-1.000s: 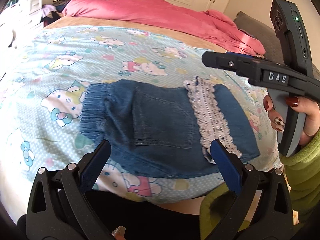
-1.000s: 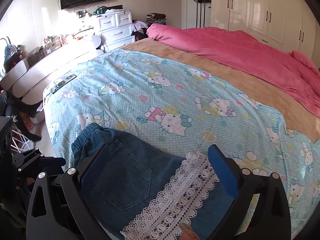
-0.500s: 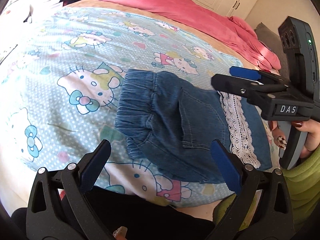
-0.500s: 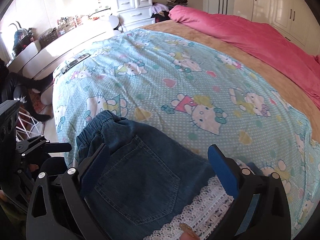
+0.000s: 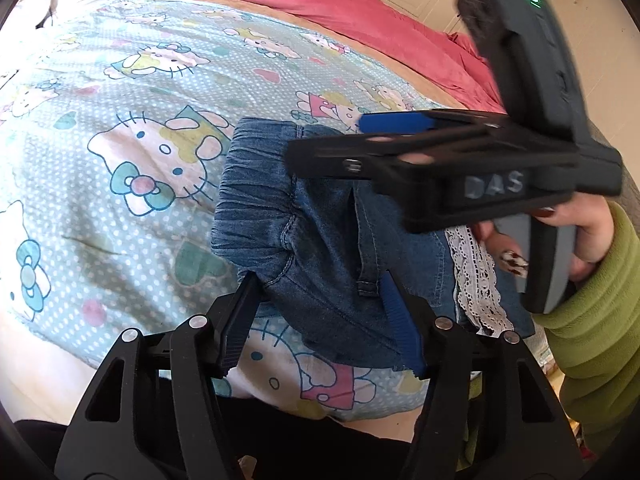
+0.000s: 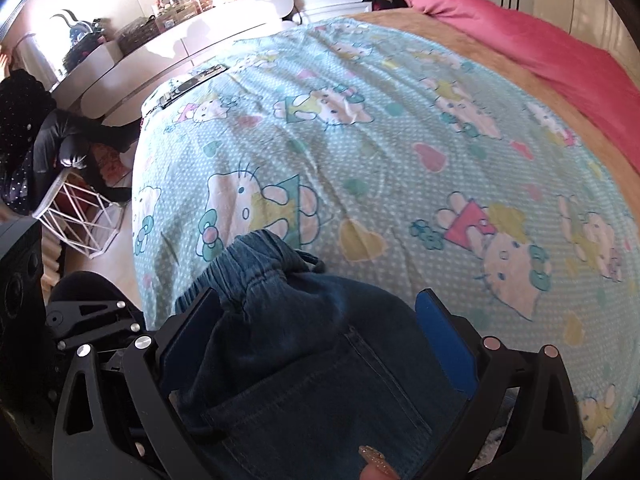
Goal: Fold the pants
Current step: 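Grasp the elastic cuffs with the right tool while the left tool grasps beside them, then lift the held cuffs and fold them over toward the waistband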
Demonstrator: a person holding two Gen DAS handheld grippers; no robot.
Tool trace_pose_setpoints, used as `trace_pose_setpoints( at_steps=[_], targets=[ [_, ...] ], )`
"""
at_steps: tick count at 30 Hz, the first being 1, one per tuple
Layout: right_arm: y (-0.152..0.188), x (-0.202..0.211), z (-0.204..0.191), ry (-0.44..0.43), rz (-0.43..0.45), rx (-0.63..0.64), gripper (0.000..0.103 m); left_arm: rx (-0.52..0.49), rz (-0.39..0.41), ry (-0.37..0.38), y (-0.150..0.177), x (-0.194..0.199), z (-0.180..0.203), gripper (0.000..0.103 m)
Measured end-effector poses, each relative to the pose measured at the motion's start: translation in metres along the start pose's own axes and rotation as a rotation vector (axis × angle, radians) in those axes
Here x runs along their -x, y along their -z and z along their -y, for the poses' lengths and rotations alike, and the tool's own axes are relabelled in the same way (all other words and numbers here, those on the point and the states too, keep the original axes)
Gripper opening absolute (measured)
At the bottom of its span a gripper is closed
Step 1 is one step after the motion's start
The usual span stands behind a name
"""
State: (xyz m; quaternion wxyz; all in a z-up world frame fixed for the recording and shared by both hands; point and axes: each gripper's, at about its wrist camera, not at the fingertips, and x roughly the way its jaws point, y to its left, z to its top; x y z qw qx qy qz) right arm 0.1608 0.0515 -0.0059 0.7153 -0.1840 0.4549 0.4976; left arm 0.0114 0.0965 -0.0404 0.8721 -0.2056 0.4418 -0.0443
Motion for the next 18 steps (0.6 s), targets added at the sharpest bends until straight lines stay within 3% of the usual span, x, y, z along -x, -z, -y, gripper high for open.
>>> trace_pose_setpoints(
  at_steps=[6,9,13,18],
  targets=[
    [-0.010,-0.029,-0.006,-0.101,-0.055,-0.007,0.097,0.002,-0.001,0.010,-0.002,-0.004,-0.002,0.054],
    [-0.008,-0.037,-0.006,-0.179,-0.079,-0.012,0.053,0.015,-0.002,0.024,-0.002,-0.004,-0.007,0.057],
    [-0.004,-0.026,0.002,-0.210,-0.041,-0.044,0.035,0.027,0.000,0.044,-0.006,-0.005,-0.015,0.065],
    [0.009,0.018,0.022,-0.278,0.069,-0.094,0.033,0.030,0.037,0.071,-0.009,0.005,-0.013,0.077]
  ],
)
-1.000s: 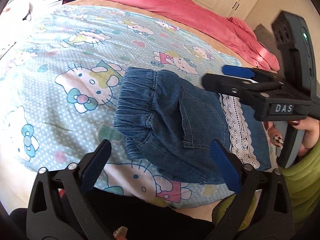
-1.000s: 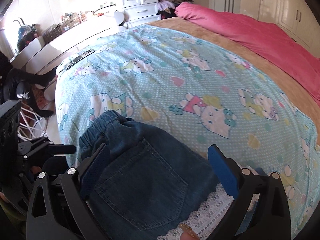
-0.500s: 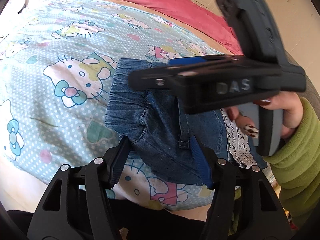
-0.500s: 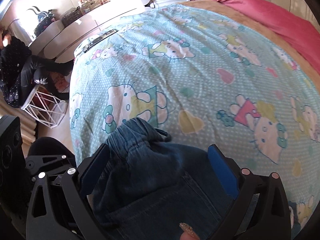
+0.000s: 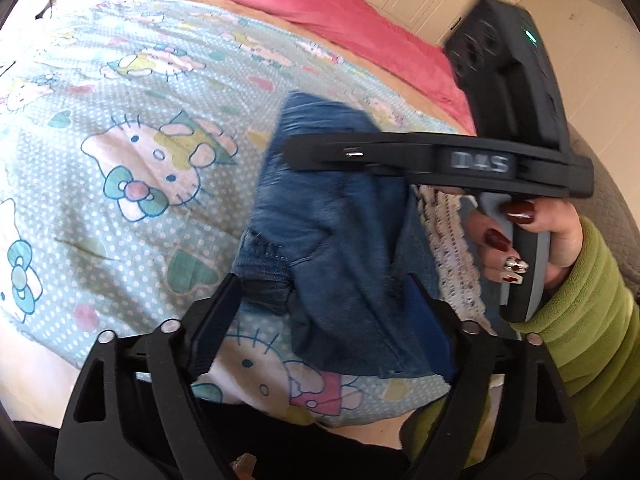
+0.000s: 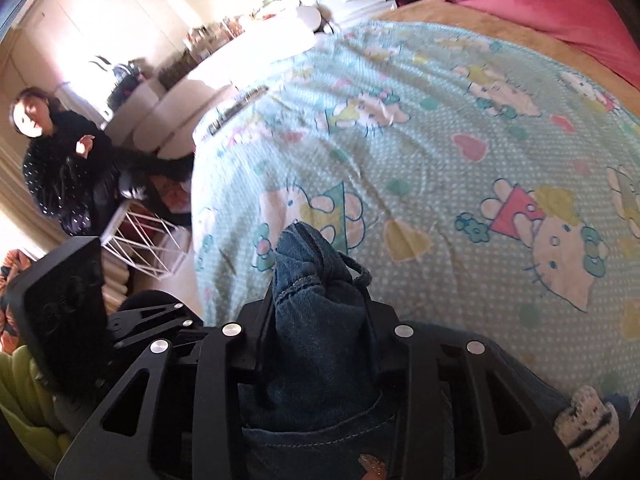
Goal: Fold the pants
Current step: 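Lift the held cuffs and fold them over toward the waistband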
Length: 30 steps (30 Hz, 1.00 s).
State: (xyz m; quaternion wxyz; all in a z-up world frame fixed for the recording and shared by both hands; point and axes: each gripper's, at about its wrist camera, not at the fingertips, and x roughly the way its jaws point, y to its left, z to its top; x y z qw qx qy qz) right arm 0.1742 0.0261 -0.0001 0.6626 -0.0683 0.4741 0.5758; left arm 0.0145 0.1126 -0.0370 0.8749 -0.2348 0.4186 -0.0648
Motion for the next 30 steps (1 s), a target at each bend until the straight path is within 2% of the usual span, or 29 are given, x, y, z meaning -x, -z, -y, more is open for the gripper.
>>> trace_pose_setpoints(
  at_steps=[6,9,12,14,16,24,27,28,30],
  targets=[
    [0.014,0.059,0.005,-0.038,0.105,0.009,0.033,-0.029,0.014,0.051,-0.003,0.000,0.014,0.087],
    [0.022,0.079,0.008,-0.038,0.138,0.021,0.033,-0.013,-0.019,0.112,-0.005,-0.014,0.021,0.092],
    [0.029,0.097,0.019,-0.032,0.174,0.000,0.033,0.054,-0.055,0.211,-0.011,-0.028,0.024,0.092],
    [0.034,0.106,0.027,-0.029,0.197,-0.022,0.033,0.057,-0.057,0.234,-0.014,-0.032,0.030,0.089],
    [0.042,0.115,0.035,-0.030,0.216,-0.041,0.033,0.043,-0.054,0.257,-0.019,-0.035,0.042,0.074],
    [0.066,0.137,0.055,-0.023,0.270,-0.114,0.036,-0.029,-0.032,0.272,-0.023,-0.032,0.081,0.071],
    [0.077,0.150,0.061,-0.001,0.294,-0.140,0.041,-0.065,-0.024,0.282,-0.023,-0.033,0.097,0.071],
    [0.082,0.155,0.064,0.011,0.300,-0.148,0.049,-0.081,-0.022,0.285,-0.022,-0.035,0.105,0.071],
    [0.096,0.167,0.069,0.044,0.309,-0.171,0.058,-0.127,-0.030,0.298,-0.012,-0.040,0.123,0.071]
  ],
)
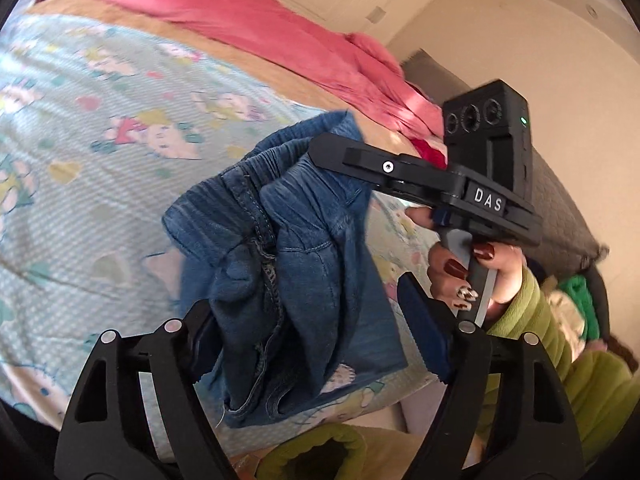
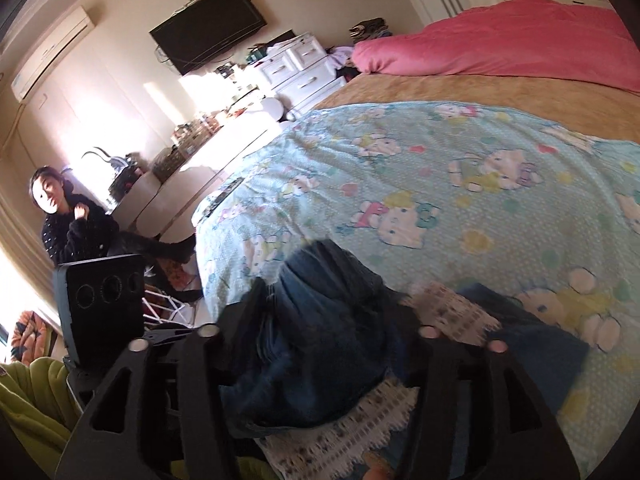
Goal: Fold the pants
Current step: 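Lift the held cuffs and fold them over toward the waistband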
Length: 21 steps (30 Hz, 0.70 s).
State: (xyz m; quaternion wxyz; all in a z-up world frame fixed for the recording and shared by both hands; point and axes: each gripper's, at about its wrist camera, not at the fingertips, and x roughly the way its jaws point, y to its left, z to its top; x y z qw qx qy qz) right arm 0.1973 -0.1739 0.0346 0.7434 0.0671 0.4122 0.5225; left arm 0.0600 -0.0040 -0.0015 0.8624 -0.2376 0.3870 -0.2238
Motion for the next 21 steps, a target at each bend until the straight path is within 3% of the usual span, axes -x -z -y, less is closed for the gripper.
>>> trace_pose_setpoints(
  at_steps=[4,6,9,12,17,21],
  targets=[
    [0.018,0.029,0.024,0.115,0.038,-0.039,0.066,-0.091,-0.085,0.064,0.014,-0.028,0.025,0.072],
    [0.030,0.042,0.038,0.206,0.048,-0.080,0.066,-0.124,-0.123,0.062,0.022,-0.039,0.031,0.073],
    [0.048,0.052,0.051,0.264,0.039,-0.146,0.066,-0.130,-0.173,0.052,0.031,-0.053,0.035,0.074],
    [0.064,0.049,0.045,0.309,-0.002,-0.141,0.079,-0.145,-0.183,0.033,0.033,-0.059,0.034,0.075],
    [0.079,0.029,0.037,0.346,-0.076,-0.137,0.079,-0.187,-0.193,0.015,0.044,-0.060,0.044,0.080],
    [0.083,0.025,0.043,0.265,-0.074,-0.229,0.079,-0.233,-0.199,-0.010,0.047,-0.067,0.050,0.083]
  ],
)
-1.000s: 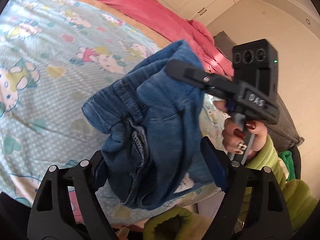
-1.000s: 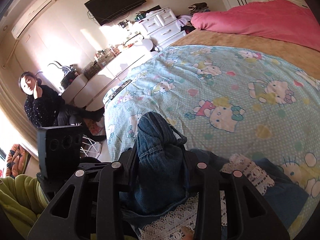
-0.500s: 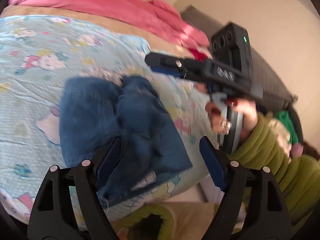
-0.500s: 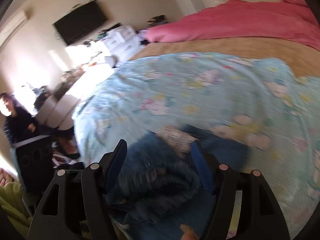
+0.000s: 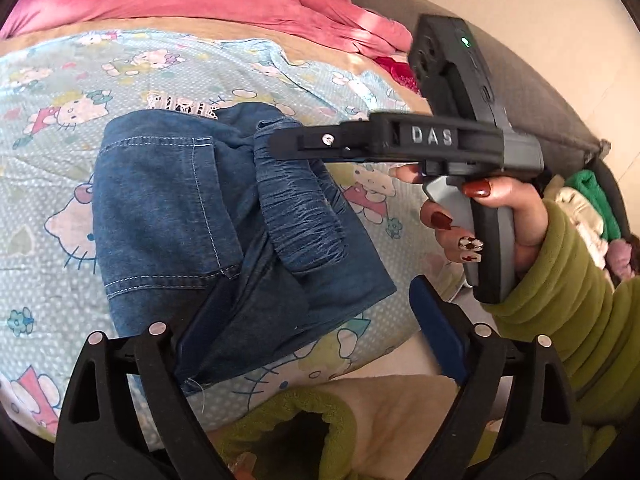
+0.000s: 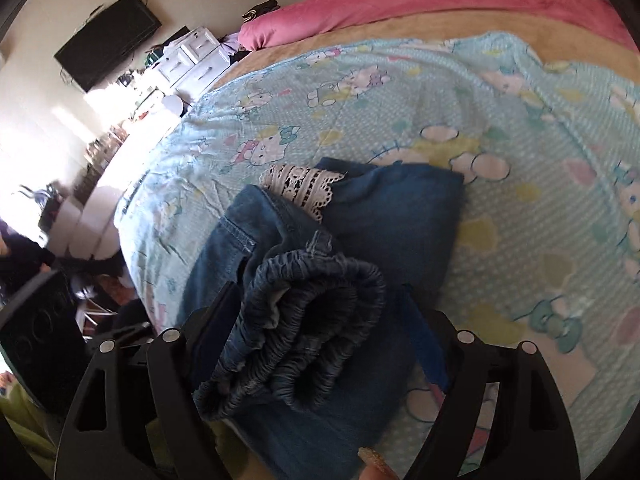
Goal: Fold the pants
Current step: 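Lift the held cuffs and fold them over toward the waistband, then lay the folded cuff end down and open both tools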
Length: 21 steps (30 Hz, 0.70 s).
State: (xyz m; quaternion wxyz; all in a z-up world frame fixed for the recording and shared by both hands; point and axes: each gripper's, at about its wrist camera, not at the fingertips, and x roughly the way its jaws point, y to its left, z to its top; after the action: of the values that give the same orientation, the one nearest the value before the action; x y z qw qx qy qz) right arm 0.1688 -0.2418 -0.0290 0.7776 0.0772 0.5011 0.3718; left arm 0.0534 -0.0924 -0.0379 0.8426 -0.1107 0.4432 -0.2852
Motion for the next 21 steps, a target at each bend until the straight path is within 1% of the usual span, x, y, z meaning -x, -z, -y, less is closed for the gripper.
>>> trace_pose_setpoints(
  at_steps=[1,2,3,5,6,7,8,10,13,14,15,16,18,20,21],
  targets=[
    [0.000,-0.002,-0.002,0.006,-0.004,0.003,0.078,0.001,-0.001,-0.002,0.001,-0.001,-0.001,0.083],
    [0.001,-0.005,-0.006,0.029,-0.006,0.020,0.069,0.005,-0.001,-0.002,0.001,-0.002,-0.002,0.083],
    [0.000,-0.007,-0.009,0.024,-0.010,0.030,0.046,0.006,0.000,-0.001,0.002,0.001,-0.002,0.083],
    [-0.002,-0.003,-0.012,0.000,0.011,0.021,0.040,0.009,0.010,-0.005,0.001,0.005,-0.001,0.083],
    [-0.002,0.002,-0.012,-0.021,0.030,0.021,0.034,0.012,0.015,-0.004,0.000,0.007,0.000,0.083],
    [-0.003,0.007,-0.012,-0.036,0.048,0.023,0.033,0.015,0.019,-0.003,0.001,0.009,-0.001,0.084],
    [-0.002,0.009,-0.011,-0.032,0.058,0.026,0.033,0.018,0.020,-0.001,0.001,0.010,-0.003,0.084],
    [0.001,0.003,-0.001,0.009,0.031,0.008,0.033,0.029,0.017,0.002,0.002,0.008,-0.007,0.084],
    [0.006,-0.006,0.016,0.010,0.003,-0.060,0.041,0.024,0.014,0.002,0.006,0.010,-0.007,0.084],
    [0.007,-0.004,0.018,0.007,0.012,-0.072,0.043,0.018,0.014,-0.001,0.007,0.013,-0.006,0.084],
    [0.007,0.001,0.016,0.012,0.022,-0.074,0.050,0.017,0.016,0.001,0.009,0.016,-0.006,0.084],
    [0.006,0.005,0.014,0.017,0.031,-0.070,0.055,0.024,0.023,0.008,0.010,0.023,-0.008,0.086],
    [0.006,0.021,0.007,0.038,0.078,-0.039,0.056,0.043,0.045,0.014,0.009,0.036,-0.013,0.089],
    [0.009,0.041,0.000,0.066,0.130,0.000,0.060,0.059,0.092,-0.015,0.007,0.056,-0.023,0.090],
    [0.010,0.049,-0.003,0.076,0.151,0.016,0.064,0.064,0.109,-0.030,0.005,0.062,-0.026,0.090]
  ],
)
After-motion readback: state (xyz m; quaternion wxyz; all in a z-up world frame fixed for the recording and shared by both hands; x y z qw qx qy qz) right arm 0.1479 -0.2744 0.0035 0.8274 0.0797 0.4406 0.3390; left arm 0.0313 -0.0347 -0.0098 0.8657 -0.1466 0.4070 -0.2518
